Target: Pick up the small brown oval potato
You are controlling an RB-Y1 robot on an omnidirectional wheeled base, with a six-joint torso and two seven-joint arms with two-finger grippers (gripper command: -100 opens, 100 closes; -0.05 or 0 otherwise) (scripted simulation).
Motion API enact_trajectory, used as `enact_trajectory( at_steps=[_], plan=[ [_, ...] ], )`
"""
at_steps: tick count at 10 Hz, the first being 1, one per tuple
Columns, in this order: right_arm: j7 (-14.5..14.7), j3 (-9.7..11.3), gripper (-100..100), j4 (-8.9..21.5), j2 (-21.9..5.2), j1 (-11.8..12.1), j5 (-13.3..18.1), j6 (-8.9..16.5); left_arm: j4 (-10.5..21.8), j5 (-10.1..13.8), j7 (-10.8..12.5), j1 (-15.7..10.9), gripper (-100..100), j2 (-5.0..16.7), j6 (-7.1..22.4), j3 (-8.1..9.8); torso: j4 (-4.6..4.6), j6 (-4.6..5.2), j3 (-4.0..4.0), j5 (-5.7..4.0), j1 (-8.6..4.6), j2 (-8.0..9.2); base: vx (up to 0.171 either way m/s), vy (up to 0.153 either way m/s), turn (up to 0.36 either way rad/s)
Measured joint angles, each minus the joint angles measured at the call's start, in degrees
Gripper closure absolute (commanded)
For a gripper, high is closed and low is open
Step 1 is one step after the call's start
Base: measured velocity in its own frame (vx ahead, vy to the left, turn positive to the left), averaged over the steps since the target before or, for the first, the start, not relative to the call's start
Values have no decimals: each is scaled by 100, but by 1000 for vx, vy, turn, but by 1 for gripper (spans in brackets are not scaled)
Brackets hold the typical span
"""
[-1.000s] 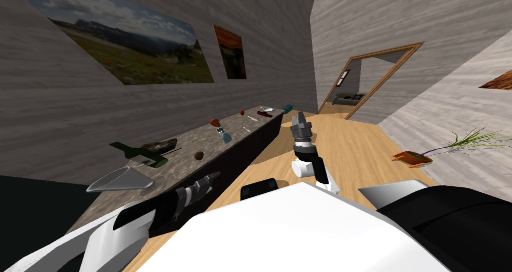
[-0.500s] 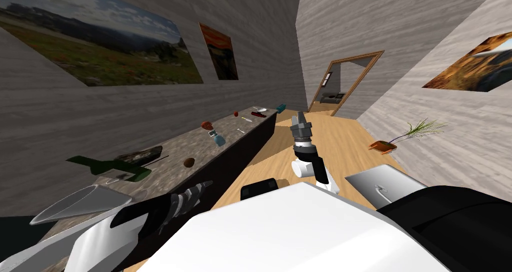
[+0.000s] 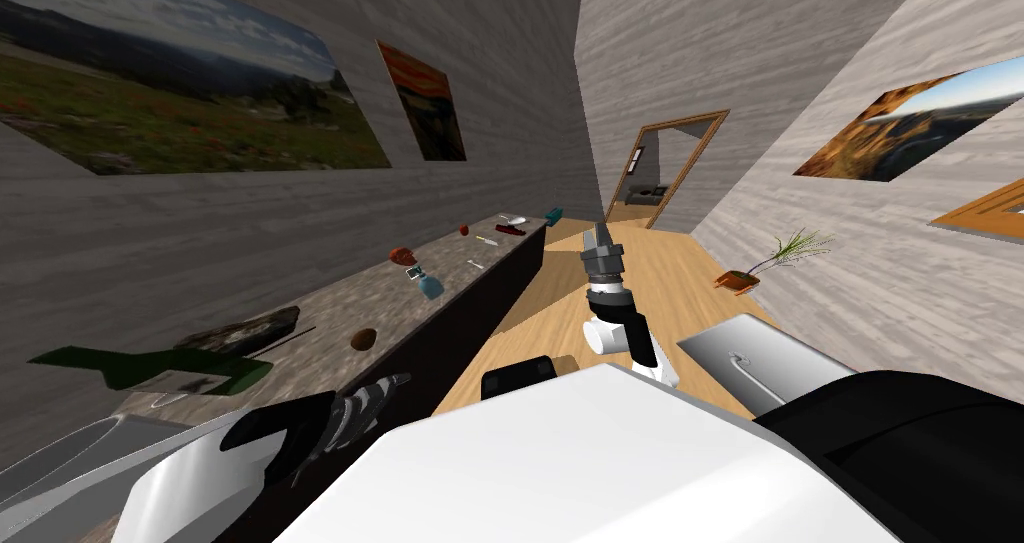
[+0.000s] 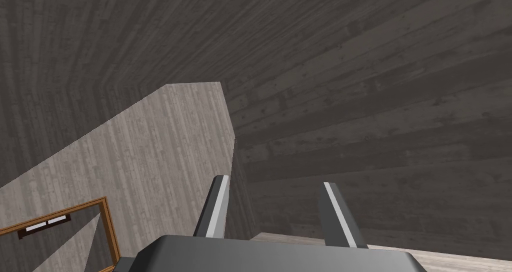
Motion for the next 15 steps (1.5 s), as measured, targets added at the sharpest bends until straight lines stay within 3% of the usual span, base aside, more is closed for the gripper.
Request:
enact_trajectory(
  at_steps=[2,3,5,6,10,11,12,13,15],
  plan=[
    [0,-1,0,0,-1,1,0,0,216,-4,186,475,-100,333,36,322,-6,-1,-15,7,32,-25,100,94,-154],
    [0,-1,0,0,-1,2,0,0,300,76,181,307,-100,350,118,230,-6,-4,-15,8,28,-24,89,94,-112],
    [0,-2,0,0,-1,1,0,0,581,183,124,243,-100,463,227,213,-7,-2,-17,12,50,-29,135,171,-165],
    [0,-2,0,0,-2,2,0,0,732,245,63,47,-100,457,358,133,-11,-2,-27,16,64,-48,136,180,-25],
    [0,-2,0,0,-2,2,0,0,870,27,335,580,-100,693,309,626,-8,-4,-21,17,74,-36,91,158,-37],
    [0,-2,0,0,-2,2,0,0,927,39,285,205,-100,623,389,369,-9,-5,-21,19,64,-35,42,62,-10],
    [0,-1,0,0,-1,1,0,0,933,41,266,158,0,613,418,328,-5,-6,-10,10,26,-15,9,15,-1],
    [0,-1,0,0,0,1,0,0,933,40,268,163,-100,614,415,333,-1,-6,-1,3,2,-1,-1,-9,-183],
    [0,0,0,0,0,0,0,0,1150,-54,155,51,-100,315,383,125,2,-4,7,-1,-17,13,-11,-24,-186]
  ],
)
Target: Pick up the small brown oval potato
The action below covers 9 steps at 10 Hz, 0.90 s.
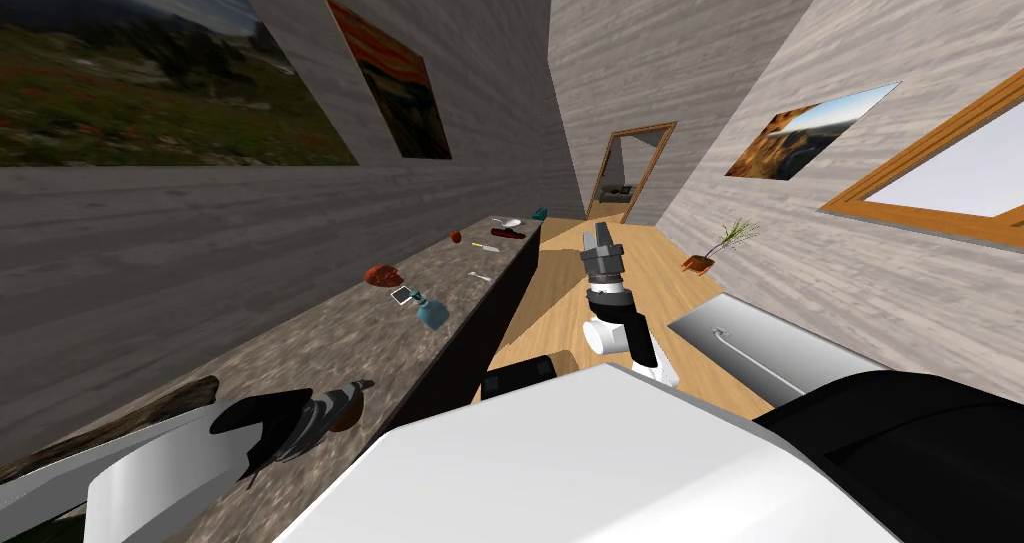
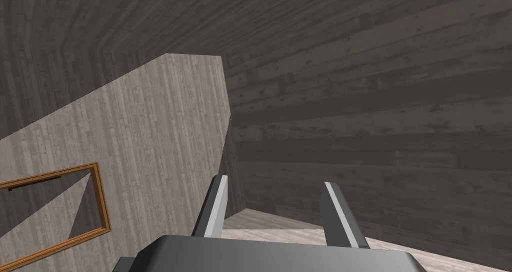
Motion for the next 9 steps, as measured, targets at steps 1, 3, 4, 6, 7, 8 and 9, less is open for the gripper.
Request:
enact_trajectory(
  at_steps=[1,3,4,6,7,8,9],
  plan=[
    [0,0,0,0,0,0,0,0,94,-69,-2,70,-100,-102,-40,-19,1,0,2,-2,-3,3,-6,-9,-31],
    [0,-1,0,0,0,1,0,0,110,-75,0,85,100,-108,-46,-24,3,5,0,1,0,-3,-1,0,11],
    [0,0,0,0,0,1,0,0,106,-75,2,81,100,-109,-49,-20,1,1,0,1,3,-2,0,0,0],
    [0,-1,0,0,0,1,0,0,106,-76,1,80,100,-109,-51,-20,1,0,-1,0,4,-2,0,0,0],
    [0,-1,0,0,0,1,0,0,105,-76,0,80,0,-109,-52,-20,1,0,-1,0,4,-2,0,0,0],
    [0,-1,0,0,0,1,0,0,105,-76,0,80,100,-109,-52,-20,1,0,-1,0,4,-2,4,14,215],
    [0,-1,0,0,0,2,0,0,-4,-63,51,118,100,1,-30,68,1,-9,1,-2,6,-1,11,17,224]
  ],
)
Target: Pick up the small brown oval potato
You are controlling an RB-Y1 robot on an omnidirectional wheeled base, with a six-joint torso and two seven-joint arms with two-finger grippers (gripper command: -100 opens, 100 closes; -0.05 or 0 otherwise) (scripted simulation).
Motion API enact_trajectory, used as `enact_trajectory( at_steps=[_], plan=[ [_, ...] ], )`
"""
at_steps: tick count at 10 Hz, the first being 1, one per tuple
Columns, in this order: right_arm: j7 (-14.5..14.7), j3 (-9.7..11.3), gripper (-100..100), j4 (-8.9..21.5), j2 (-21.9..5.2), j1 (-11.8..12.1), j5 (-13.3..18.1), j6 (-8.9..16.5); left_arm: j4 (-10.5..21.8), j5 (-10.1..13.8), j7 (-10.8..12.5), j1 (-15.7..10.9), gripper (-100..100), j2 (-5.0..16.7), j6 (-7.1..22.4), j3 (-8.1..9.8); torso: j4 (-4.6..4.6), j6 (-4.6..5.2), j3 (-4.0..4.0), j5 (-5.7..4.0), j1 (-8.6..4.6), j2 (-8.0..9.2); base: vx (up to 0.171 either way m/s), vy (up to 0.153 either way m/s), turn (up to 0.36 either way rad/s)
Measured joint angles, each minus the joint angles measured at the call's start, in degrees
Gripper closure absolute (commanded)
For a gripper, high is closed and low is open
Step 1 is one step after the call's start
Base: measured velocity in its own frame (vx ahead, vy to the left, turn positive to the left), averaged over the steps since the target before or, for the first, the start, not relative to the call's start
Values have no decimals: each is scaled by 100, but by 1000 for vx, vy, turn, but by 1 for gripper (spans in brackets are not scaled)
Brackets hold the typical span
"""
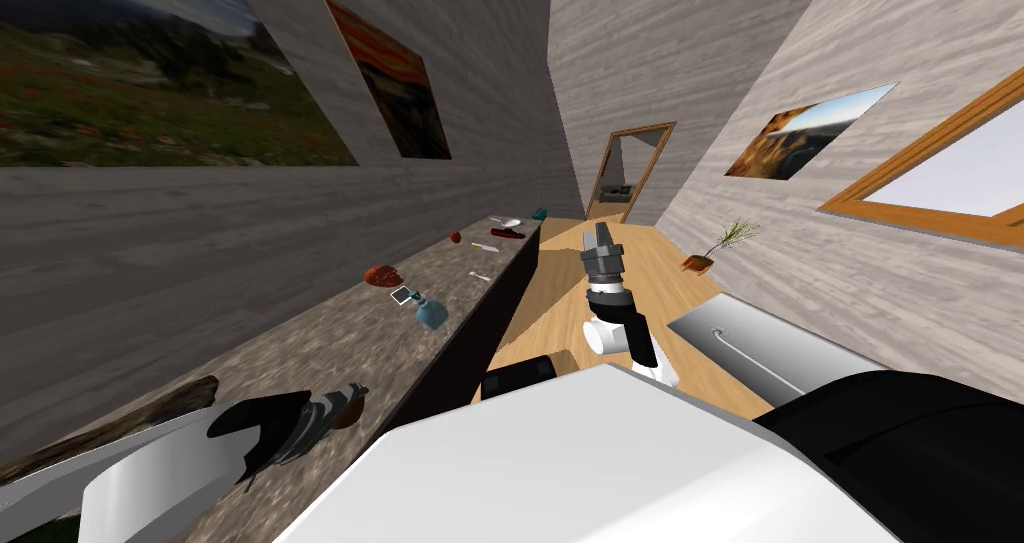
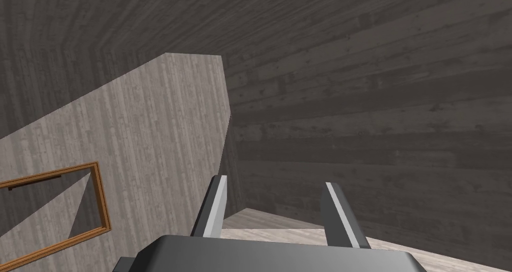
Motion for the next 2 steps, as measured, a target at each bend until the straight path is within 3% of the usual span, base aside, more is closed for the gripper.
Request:
enact_trajectory(
  at_steps=[1,2],
  plan=[
    [0,0,0,0,0,0,0,0,-68,104,30,71,100,182,-27,107,0,1,-1,0,2,-1,5,6,35],
    [0,1,0,0,0,-1,0,0,-71,118,33,80,0,202,-35,118,-1,6,-1,3,0,-1,0,0,0]
  ],
)
